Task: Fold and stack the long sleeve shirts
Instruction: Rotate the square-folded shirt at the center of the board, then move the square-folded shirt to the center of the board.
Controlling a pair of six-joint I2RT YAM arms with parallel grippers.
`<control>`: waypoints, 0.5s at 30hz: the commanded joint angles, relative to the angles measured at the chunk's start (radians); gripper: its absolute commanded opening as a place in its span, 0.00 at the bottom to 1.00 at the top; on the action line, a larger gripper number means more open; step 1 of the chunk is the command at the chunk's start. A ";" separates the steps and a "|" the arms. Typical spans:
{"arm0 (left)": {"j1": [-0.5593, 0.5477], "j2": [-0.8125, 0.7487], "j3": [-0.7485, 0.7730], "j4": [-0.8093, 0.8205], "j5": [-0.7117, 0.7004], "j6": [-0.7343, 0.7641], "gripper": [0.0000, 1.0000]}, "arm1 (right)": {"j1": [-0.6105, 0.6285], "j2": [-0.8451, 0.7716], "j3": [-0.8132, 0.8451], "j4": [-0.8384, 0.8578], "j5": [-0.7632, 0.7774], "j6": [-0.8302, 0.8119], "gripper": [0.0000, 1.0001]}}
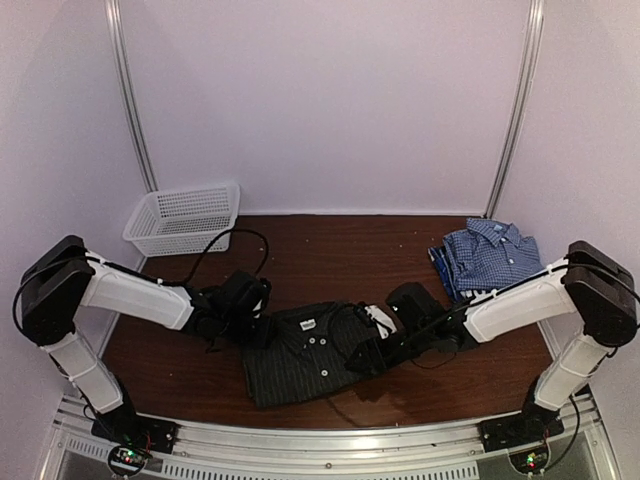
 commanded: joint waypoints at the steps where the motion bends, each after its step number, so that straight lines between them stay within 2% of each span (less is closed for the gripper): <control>1: 0.069 0.051 0.071 -0.072 -0.084 0.110 0.48 | 0.048 -0.042 -0.008 -0.047 0.105 0.060 0.74; 4: 0.105 0.042 0.098 -0.096 -0.127 0.146 0.54 | 0.037 -0.104 0.027 -0.181 0.251 0.047 0.84; 8: 0.117 -0.011 0.117 -0.102 -0.197 0.189 0.72 | -0.027 -0.203 0.084 -0.326 0.408 0.028 0.92; 11: 0.118 -0.057 0.121 -0.100 -0.223 0.214 0.83 | -0.113 -0.269 0.129 -0.417 0.519 -0.001 0.96; 15: 0.118 -0.127 0.105 -0.101 -0.258 0.226 0.93 | -0.304 -0.341 0.188 -0.469 0.610 -0.044 1.00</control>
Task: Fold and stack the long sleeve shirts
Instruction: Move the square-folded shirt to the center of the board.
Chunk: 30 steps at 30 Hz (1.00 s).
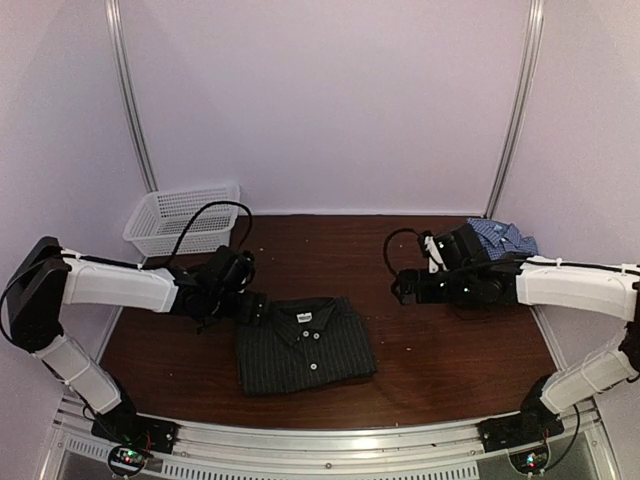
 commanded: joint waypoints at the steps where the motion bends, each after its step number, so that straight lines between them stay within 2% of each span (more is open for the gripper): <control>1: 0.003 -0.099 0.009 0.011 -0.077 0.039 0.95 | -0.210 -0.073 0.077 -0.114 0.195 -0.063 1.00; 6: 0.003 -0.211 -0.038 0.023 -0.058 0.027 0.96 | -0.513 -0.001 0.182 -0.088 0.195 -0.115 1.00; 12: 0.003 -0.291 -0.079 -0.002 -0.090 0.005 0.97 | -0.703 0.196 0.312 -0.074 0.206 -0.158 1.00; 16: 0.003 -0.315 -0.092 -0.012 -0.097 -0.001 0.98 | -0.764 0.301 0.354 -0.064 0.270 -0.187 0.99; 20: 0.003 -0.314 -0.099 -0.013 -0.097 -0.005 0.98 | -0.791 0.388 0.359 -0.044 0.265 -0.215 0.98; 26: 0.003 -0.283 -0.100 -0.008 -0.098 -0.009 0.98 | -0.782 0.494 0.346 -0.029 0.025 -0.246 0.96; 30: 0.004 -0.262 -0.097 -0.005 -0.096 -0.009 0.98 | -0.731 0.500 0.305 -0.019 0.004 -0.247 0.96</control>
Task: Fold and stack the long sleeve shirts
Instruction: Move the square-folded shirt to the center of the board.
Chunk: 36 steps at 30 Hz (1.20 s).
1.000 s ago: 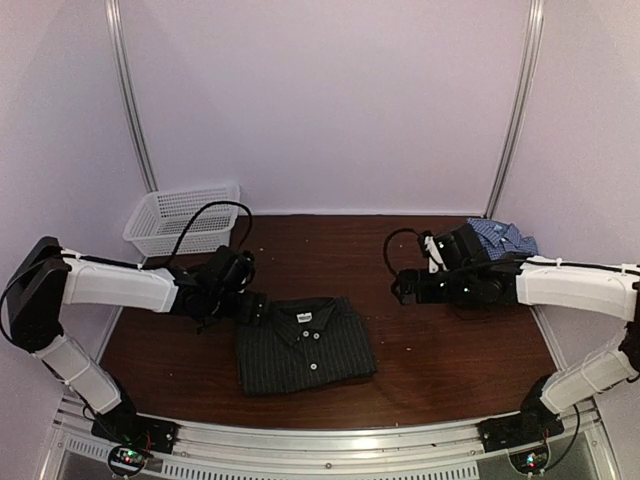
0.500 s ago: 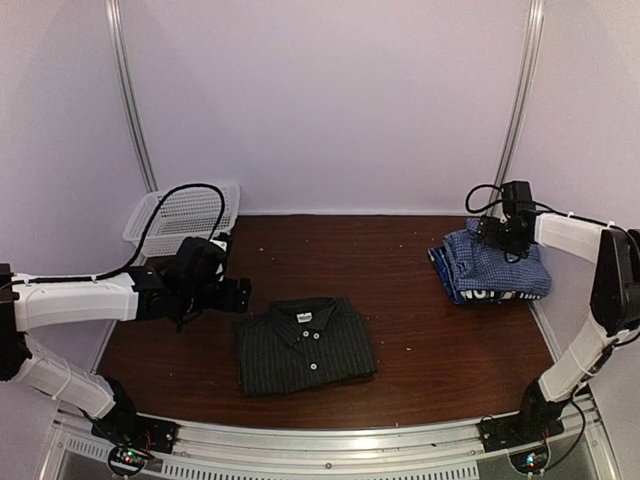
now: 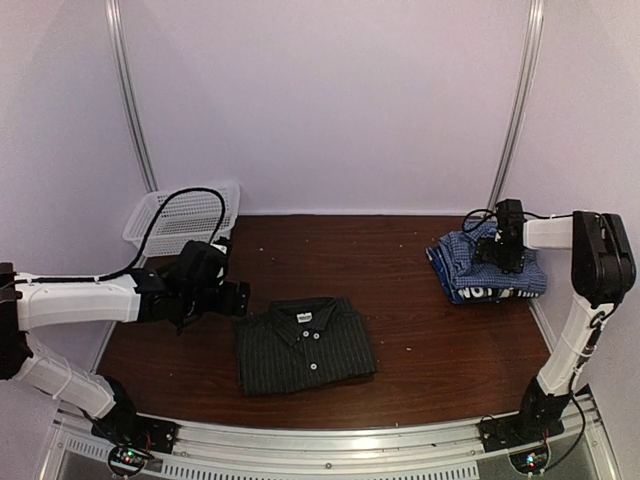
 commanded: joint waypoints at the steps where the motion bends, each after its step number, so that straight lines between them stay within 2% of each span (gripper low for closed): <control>1: 0.003 0.027 -0.009 0.015 -0.015 -0.011 0.98 | 0.075 0.027 -0.052 -0.011 -0.118 -0.022 0.96; 7: 0.003 0.027 -0.038 0.035 0.025 -0.026 0.98 | 0.184 -0.021 -0.155 -0.002 -0.105 -0.021 0.96; 12: 0.003 0.037 -0.064 0.045 0.064 -0.054 0.98 | 0.270 -0.087 -0.169 -0.033 -0.087 -0.026 0.97; 19: 0.003 -0.011 -0.146 0.081 0.220 -0.131 0.98 | 0.343 -0.305 -0.147 -0.088 -0.001 -0.016 0.99; 22: 0.003 -0.069 -0.226 0.144 0.323 -0.183 0.98 | 0.420 -0.403 -0.169 -0.086 -0.030 0.009 0.99; 26: 0.003 -0.103 -0.288 0.195 0.395 -0.254 0.98 | 0.519 -0.483 -0.219 -0.042 -0.151 0.067 0.97; 30: 0.003 -0.102 -0.313 0.197 0.416 -0.300 0.98 | 0.645 -0.464 -0.253 0.015 -0.252 0.127 0.96; 36: 0.003 -0.085 -0.342 0.249 0.482 -0.344 0.98 | 0.771 -0.324 -0.266 0.124 -0.351 0.199 0.95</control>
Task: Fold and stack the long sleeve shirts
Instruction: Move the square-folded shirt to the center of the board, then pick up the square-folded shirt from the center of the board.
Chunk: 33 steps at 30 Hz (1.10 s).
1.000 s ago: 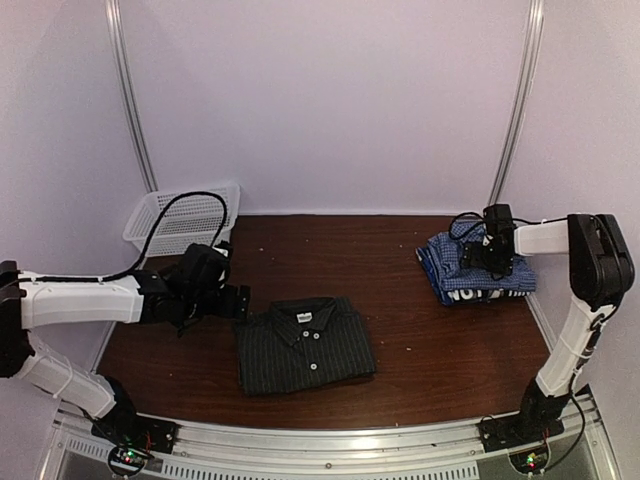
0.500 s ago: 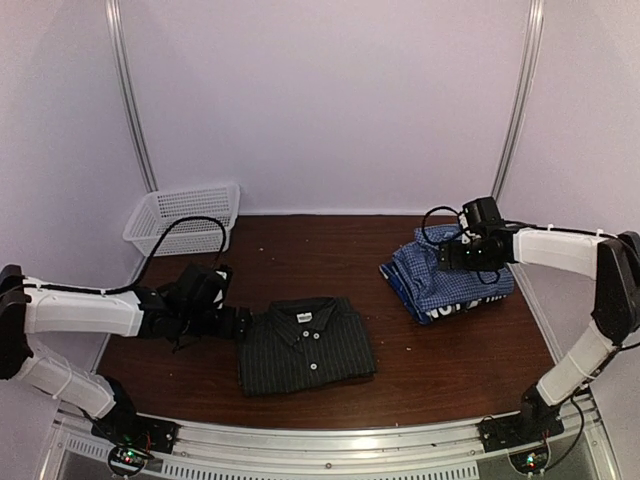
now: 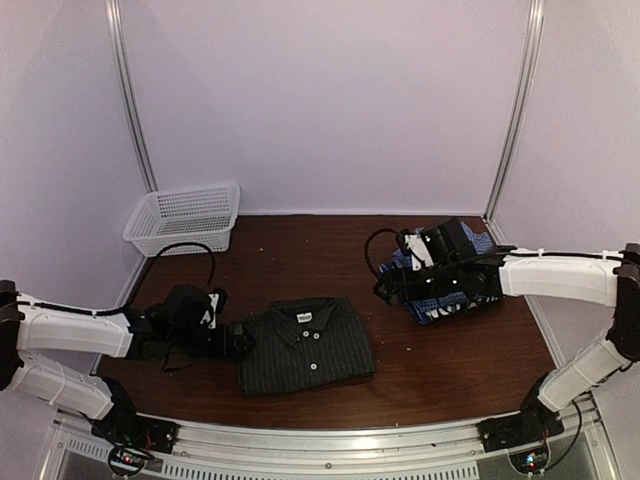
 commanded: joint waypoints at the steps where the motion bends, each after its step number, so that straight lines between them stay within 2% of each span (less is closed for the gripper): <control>1: 0.003 0.011 -0.017 0.075 0.073 -0.055 0.98 | 0.065 0.100 -0.026 0.115 -0.115 0.084 0.95; 5: 0.011 0.030 -0.029 0.094 0.094 -0.069 0.95 | 0.095 0.195 -0.043 0.191 -0.173 0.124 0.94; 11: 0.034 0.080 -0.063 0.161 0.152 -0.084 0.83 | 0.100 0.295 -0.089 0.323 -0.280 0.180 0.90; 18: 0.035 0.163 -0.072 0.282 0.229 -0.088 0.58 | 0.100 0.382 -0.133 0.468 -0.386 0.254 0.80; 23: 0.034 0.201 -0.080 0.362 0.264 -0.105 0.47 | 0.100 0.433 -0.174 0.615 -0.474 0.333 0.67; 29: 0.028 0.246 -0.074 0.433 0.302 -0.115 0.42 | 0.098 0.519 -0.198 0.855 -0.585 0.441 0.50; 33: 0.028 0.237 -0.077 0.431 0.296 -0.109 0.39 | 0.069 0.522 -0.204 0.919 -0.633 0.471 0.33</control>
